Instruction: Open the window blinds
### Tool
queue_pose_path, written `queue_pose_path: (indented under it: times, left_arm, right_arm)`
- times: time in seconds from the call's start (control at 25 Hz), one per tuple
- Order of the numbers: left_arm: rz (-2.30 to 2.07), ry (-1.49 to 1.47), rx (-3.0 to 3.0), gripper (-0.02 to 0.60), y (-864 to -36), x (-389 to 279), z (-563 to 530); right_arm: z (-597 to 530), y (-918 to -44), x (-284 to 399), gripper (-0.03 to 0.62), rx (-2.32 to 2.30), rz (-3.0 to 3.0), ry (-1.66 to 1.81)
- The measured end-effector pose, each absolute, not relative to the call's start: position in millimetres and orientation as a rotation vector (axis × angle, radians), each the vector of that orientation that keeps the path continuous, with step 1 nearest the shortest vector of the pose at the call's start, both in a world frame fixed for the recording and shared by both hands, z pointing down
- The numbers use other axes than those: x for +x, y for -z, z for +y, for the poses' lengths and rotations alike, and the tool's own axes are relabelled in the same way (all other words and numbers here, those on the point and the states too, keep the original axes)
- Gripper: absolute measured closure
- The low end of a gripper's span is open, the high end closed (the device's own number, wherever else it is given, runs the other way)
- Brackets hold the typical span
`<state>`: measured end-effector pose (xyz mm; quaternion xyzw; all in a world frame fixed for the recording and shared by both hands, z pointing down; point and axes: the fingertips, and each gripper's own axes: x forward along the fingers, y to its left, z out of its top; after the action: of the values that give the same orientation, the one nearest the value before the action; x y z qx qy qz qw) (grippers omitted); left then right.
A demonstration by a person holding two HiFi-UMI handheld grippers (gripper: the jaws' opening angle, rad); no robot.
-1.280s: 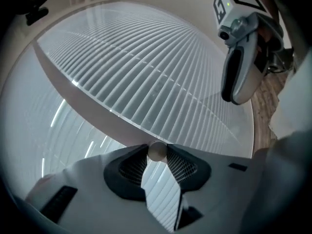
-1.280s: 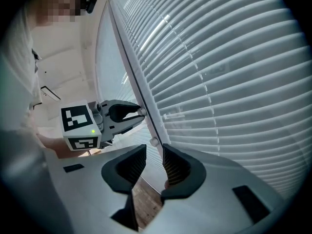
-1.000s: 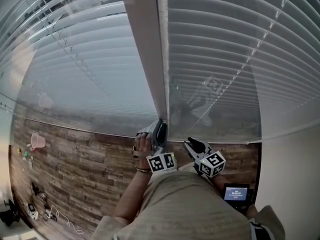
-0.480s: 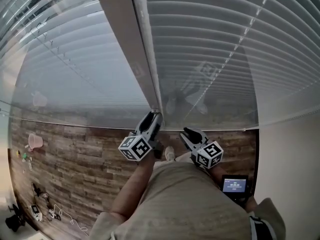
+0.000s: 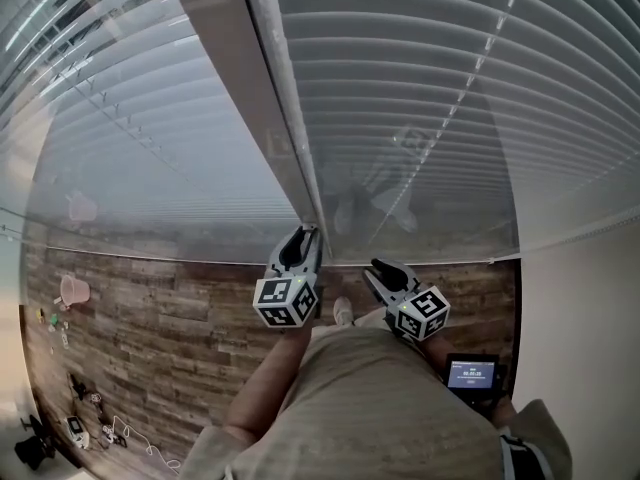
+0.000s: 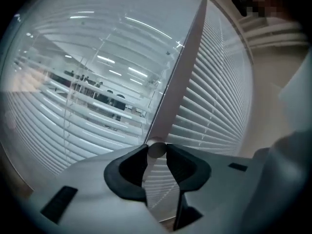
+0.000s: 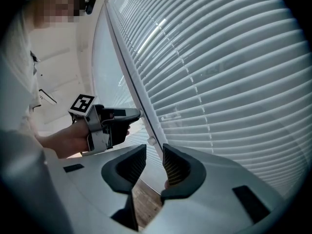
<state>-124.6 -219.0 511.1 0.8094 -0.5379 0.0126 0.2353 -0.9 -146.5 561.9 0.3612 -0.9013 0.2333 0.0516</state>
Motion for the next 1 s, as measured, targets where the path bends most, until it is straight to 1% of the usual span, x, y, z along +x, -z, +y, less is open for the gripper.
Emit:
queue_pose_path:
  times: [0.68,1.0]
  left_arm:
    - [-1.721,-0.785,2.549,0.445,-519,-116,-215]
    - [-1.692,-0.730,2.554,0.443,-516,-117,-213]
  right_arm:
    - [-146,-566,-1,0.484,1.083,-2.742,-0.705]
    - [-145,-562,-4,0.484,1.087,-2.735,-0.707]
